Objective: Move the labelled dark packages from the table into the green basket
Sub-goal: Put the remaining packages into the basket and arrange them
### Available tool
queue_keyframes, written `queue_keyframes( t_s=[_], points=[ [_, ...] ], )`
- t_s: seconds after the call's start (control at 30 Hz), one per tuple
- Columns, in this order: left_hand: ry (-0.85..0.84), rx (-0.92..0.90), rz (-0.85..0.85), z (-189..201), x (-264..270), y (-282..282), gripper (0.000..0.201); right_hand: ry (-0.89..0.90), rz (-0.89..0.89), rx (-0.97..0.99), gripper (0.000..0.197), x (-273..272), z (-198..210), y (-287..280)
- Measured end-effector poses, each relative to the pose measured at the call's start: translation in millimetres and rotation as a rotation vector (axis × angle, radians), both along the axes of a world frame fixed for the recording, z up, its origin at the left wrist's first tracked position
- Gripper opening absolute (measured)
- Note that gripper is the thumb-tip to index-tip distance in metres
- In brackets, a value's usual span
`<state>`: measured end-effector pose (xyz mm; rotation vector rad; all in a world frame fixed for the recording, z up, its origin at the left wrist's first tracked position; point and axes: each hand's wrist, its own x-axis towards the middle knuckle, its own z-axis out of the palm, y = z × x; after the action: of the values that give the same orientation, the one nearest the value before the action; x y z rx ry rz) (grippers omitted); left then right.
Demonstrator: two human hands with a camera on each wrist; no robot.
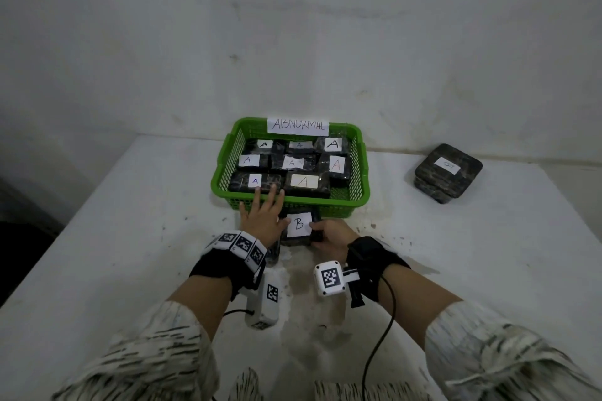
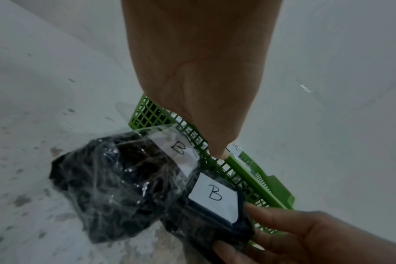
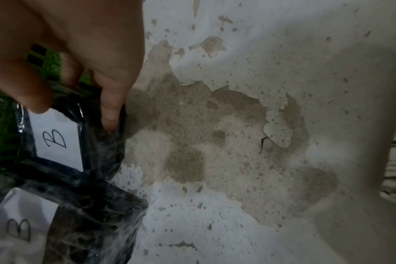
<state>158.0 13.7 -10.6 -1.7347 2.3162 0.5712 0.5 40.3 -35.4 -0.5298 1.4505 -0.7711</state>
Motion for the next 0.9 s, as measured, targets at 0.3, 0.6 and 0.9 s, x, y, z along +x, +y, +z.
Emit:
queue_keyframes(
  t_s=[0.3,0.6,0.9],
  points=[
    [0.089,0.065,0.028,23.6,-54.3,-1.2,0.078,0.602,0.031,0.033,0.046,-64.5,-2.0,5.5],
    [0.326,-0.09,0.032,20.5,-184.6,-5.7,0.067,1.25,0.045,-0.163,0.053,-172.1,15.5,8.7],
    [0.384,-0.162,0.368,7.5,-233.4,-31.6,0.06,1.004,-0.202,0.012,0.081,-262.3,21.0,-26.7]
  ],
)
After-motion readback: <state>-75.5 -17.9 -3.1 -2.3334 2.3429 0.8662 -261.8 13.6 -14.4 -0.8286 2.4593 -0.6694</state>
